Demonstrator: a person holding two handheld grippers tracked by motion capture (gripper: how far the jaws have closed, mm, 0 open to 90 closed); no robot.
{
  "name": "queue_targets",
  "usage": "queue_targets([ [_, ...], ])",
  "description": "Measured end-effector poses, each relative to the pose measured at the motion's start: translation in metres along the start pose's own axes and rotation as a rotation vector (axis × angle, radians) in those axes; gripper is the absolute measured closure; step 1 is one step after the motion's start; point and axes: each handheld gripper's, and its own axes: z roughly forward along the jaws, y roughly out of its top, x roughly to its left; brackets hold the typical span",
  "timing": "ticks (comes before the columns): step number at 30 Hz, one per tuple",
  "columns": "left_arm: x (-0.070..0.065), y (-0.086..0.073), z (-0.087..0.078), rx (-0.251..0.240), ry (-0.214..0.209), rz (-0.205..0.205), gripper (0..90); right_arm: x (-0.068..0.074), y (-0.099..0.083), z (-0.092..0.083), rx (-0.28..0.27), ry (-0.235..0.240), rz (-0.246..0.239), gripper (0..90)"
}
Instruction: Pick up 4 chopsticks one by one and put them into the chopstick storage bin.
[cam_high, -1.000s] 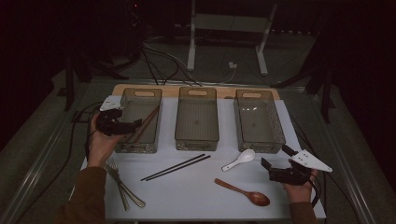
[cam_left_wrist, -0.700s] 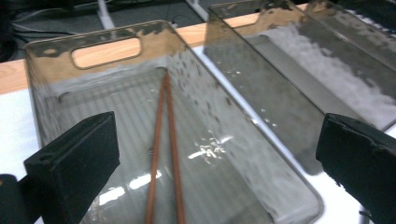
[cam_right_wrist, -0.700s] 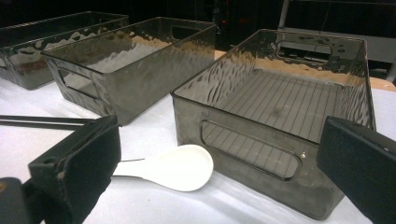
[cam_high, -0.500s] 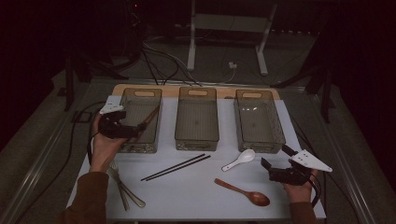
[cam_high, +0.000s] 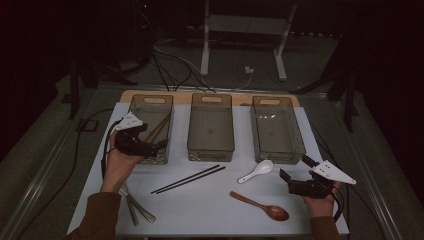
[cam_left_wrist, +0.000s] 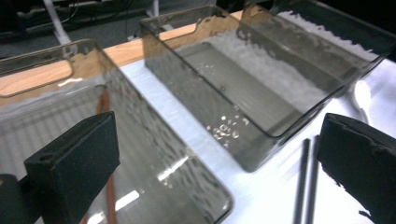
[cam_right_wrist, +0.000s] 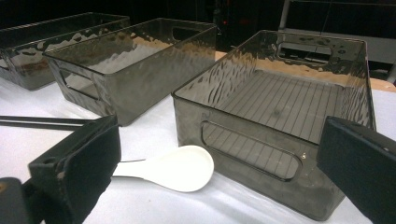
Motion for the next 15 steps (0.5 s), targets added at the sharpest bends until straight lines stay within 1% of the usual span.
queue_targets([
  [2, -0.005, -0.001, 0.001, -0.004, -0.005, 0.003, 0.7, 0.0, 0.0, 0.0, 0.0, 0.0, 0.0, 0.2],
  [4, -0.008, -0.001, 0.002, 0.001, -0.01, 0.011, 0.7, 0.0, 0.0, 0.0, 0.0, 0.0, -0.001, 0.2],
  [9, -0.016, -0.005, 0.006, -0.014, -0.03, 0.027, 0.7, 0.0, 0.0, 0.0, 0.001, -0.001, 0.0, 0.2],
  [12, -0.022, -0.006, 0.008, -0.014, -0.047, 0.022, 0.7, 0.0, 0.0, 0.0, 0.001, -0.002, -0.002, 0.2],
  [15, -0.027, -0.008, 0.01, -0.003, -0.052, 0.023, 0.7, 0.0, 0.0, 0.0, 0.0, -0.001, 0.0, 0.2],
])
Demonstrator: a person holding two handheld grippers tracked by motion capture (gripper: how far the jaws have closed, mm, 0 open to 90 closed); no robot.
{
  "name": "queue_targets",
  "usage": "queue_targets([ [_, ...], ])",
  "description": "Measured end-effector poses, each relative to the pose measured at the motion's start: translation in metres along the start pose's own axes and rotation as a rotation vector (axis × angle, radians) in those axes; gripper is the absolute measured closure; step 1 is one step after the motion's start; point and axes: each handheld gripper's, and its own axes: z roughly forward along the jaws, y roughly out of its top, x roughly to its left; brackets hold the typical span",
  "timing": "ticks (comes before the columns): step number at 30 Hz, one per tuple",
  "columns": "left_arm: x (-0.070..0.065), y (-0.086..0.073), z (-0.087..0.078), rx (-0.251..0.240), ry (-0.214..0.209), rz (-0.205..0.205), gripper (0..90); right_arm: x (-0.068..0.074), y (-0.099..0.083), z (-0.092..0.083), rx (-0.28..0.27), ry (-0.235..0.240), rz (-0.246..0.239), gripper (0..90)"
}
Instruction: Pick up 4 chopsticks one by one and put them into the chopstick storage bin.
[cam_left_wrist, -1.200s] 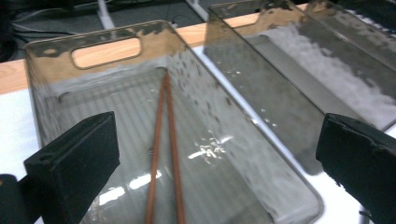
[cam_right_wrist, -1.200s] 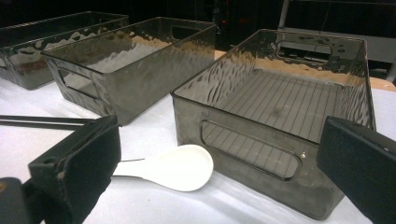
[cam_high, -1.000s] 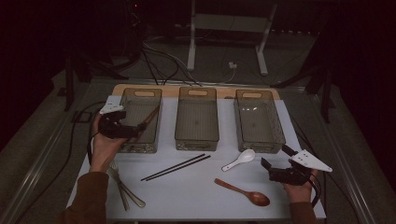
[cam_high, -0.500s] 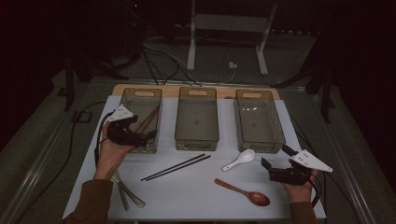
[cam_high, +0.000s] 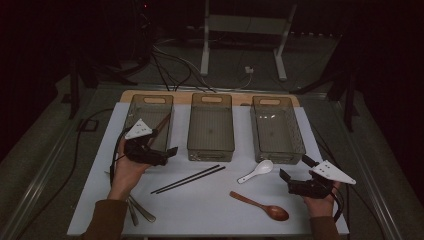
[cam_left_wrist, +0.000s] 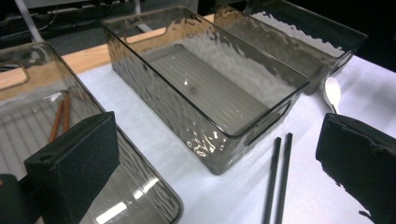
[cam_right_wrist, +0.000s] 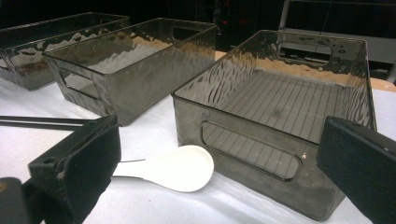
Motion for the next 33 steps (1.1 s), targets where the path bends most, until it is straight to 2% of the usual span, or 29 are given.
queue_targets([
  [13, -0.021, -0.009, 0.015, 0.048, -0.056, 0.03, 0.7, 0.0, 0.0, 0.0, -0.001, -0.001, -0.001, 0.2],
  [24, -0.029, -0.015, 0.028, 0.076, -0.068, 0.046, 0.7, -0.001, 0.0, 0.0, -0.002, -0.001, 0.0, 0.2],
  [33, -0.034, -0.023, 0.038, 0.12, -0.074, 0.065, 0.8, -0.001, 0.0, 0.0, -0.002, -0.001, -0.001, 0.2],
])
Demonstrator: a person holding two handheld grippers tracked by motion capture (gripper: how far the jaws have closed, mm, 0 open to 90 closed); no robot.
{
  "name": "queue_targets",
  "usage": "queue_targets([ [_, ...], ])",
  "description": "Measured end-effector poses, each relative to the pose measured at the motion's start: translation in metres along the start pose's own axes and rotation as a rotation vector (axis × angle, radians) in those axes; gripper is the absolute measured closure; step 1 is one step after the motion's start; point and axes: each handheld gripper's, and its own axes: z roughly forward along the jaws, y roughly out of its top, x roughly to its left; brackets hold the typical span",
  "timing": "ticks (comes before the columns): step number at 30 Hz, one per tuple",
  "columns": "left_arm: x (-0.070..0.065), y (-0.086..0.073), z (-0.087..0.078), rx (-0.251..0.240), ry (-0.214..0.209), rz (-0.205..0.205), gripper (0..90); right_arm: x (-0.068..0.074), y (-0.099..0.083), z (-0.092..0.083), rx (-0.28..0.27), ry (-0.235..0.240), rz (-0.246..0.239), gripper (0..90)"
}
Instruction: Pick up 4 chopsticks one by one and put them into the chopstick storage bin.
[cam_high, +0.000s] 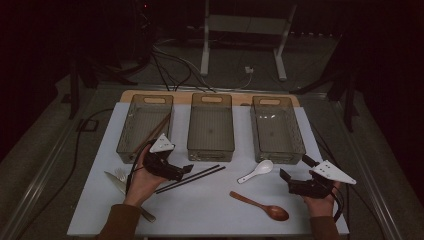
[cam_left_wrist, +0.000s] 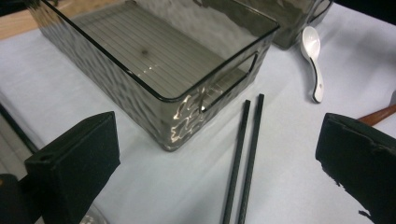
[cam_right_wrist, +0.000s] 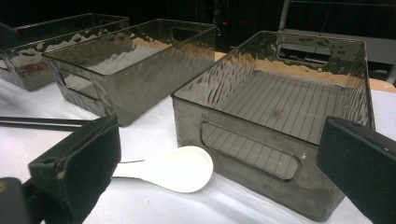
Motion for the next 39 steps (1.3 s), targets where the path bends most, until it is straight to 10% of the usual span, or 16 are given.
queue_targets([
  [24, -0.005, -0.012, 0.027, 0.113, 0.008, 0.039, 0.8, 0.0, 0.0, 0.0, 0.0, 0.0, -0.001, 0.2],
  [39, -0.011, -0.018, 0.04, 0.199, 0.06, 0.078, 23.8, 0.0, 0.0, 0.0, -0.003, -0.001, 0.004, 0.2],
])
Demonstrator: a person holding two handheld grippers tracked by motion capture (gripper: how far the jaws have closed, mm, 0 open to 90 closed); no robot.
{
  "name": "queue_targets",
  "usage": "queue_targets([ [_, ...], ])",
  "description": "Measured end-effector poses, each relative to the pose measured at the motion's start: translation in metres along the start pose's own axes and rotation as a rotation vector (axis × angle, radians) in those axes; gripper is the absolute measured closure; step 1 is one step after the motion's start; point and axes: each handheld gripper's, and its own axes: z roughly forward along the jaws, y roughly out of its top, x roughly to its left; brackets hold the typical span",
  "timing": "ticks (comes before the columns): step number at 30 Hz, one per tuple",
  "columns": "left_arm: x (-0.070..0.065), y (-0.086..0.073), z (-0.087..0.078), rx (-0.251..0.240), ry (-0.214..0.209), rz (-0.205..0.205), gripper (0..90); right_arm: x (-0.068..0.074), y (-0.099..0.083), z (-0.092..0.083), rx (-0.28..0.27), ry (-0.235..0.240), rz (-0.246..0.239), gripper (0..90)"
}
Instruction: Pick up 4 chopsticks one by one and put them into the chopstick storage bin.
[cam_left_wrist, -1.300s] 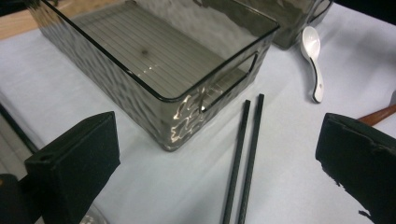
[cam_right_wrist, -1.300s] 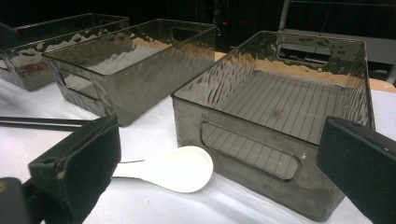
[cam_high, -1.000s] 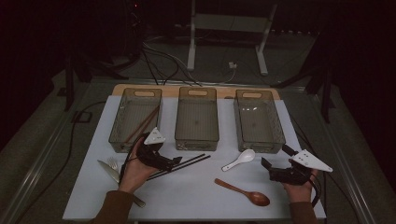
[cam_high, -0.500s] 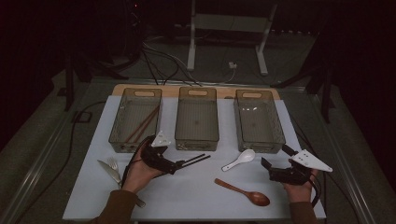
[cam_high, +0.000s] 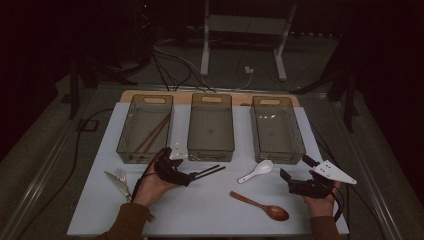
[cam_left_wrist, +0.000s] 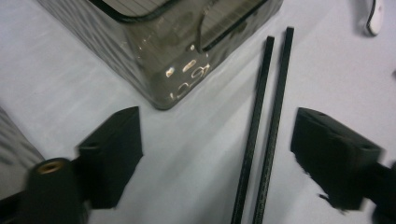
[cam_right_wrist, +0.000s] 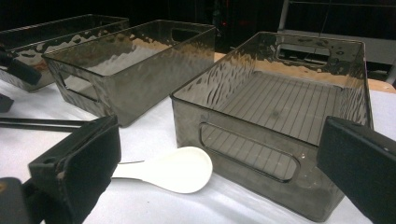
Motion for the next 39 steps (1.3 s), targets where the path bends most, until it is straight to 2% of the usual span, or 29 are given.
queue_targets([
  [5, -0.003, 0.0, 0.007, 0.026, -0.036, 0.028, 43.9, 0.0, 0.0, 0.0, 0.001, 0.001, -0.002, 0.2],
  [10, -0.003, -0.001, 0.015, 0.06, -0.046, 0.036, 61.7, 0.0, 0.0, 0.0, 0.0, 0.0, -0.001, 0.2],
  [15, -0.004, -0.002, 0.017, 0.07, -0.045, 0.048, 70.3, 0.0, 0.0, 0.0, 0.001, 0.0, 0.0, 0.2],
  [22, -0.006, -0.001, 0.016, 0.085, -0.076, 0.085, 85.5, 0.0, 0.0, 0.0, 0.003, -0.001, -0.005, 0.2],
  [30, -0.006, 0.0, 0.016, 0.089, -0.086, 0.117, 87.5, 0.0, 0.0, 0.001, 0.006, -0.004, -0.004, 0.2],
  [39, -0.008, 0.0, 0.012, 0.077, -0.099, 0.129, 87.7, 0.0, 0.0, 0.001, 0.006, -0.005, -0.004, 0.2],
])
